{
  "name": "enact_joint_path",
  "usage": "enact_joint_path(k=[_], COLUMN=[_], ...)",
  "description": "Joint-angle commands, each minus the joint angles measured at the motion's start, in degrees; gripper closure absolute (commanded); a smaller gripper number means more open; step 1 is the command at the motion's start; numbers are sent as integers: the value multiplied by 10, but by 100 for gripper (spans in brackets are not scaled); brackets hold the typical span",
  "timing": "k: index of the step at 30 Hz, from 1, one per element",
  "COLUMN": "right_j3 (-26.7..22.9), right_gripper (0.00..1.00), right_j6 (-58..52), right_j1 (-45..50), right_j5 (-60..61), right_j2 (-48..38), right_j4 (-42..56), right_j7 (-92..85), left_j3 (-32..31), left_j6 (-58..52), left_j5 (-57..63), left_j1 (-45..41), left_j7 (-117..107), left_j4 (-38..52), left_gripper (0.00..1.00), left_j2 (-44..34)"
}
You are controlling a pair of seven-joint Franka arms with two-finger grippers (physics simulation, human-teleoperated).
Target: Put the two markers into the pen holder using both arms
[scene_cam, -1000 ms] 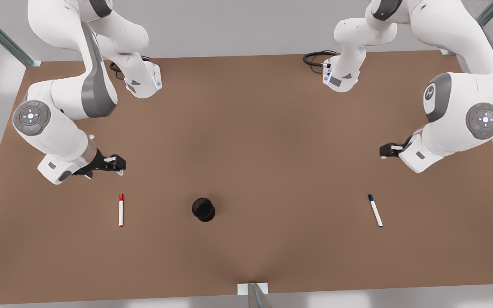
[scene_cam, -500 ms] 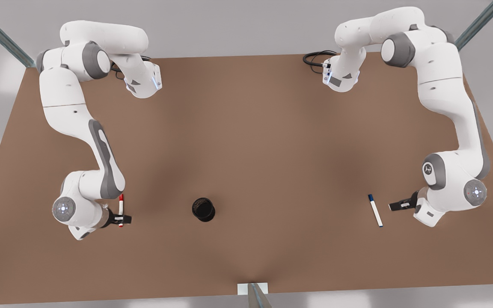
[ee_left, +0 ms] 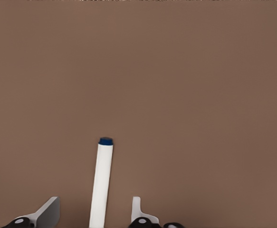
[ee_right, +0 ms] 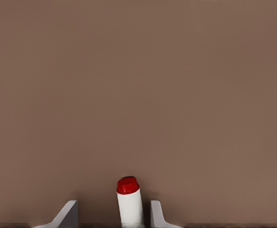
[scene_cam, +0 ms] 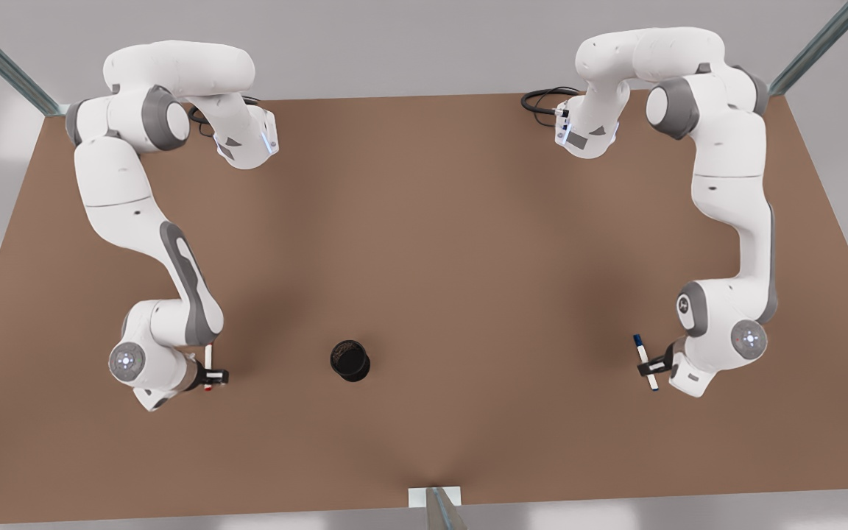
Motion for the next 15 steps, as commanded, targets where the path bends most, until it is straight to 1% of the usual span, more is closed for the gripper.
enact_joint_path(k=[1, 3, 5, 6, 7, 10, 15], right_j3=[0, 0, 0, 0, 0, 0, 2], right_gripper=[36, 37, 43, 43, 43, 47, 51], right_j6=[9, 10, 14, 19, 22, 21, 21], right_j1=[-1, -2, -2, -2, -2, -3, -7], right_j5=[-7, -7, -7, -7, -7, -7, -7], right_j2=[-16, -22, -22, -22, -22, -22, -24], right_j4=[-19, -27, -31, -32, -35, -37, -48], right_j7=[-23, -23, -23, -23, -23, -23, -23], left_j3=[0, 0, 0, 0, 0, 0, 1], left_j6=[35, 36, 36, 36, 36, 42, 45], left_j5=[3, 3, 3, 3, 3, 5, 5], left_j1=[-1, -1, -1, -1, -1, -1, -3], left_j7=[-50, -50, -51, -50, -50, -44, -14], left_j4=[2, 3, 3, 3, 4, 10, 13], left_gripper=[21, 25, 31, 33, 33, 35, 36], left_j2=[6, 8, 8, 9, 9, 17, 27])
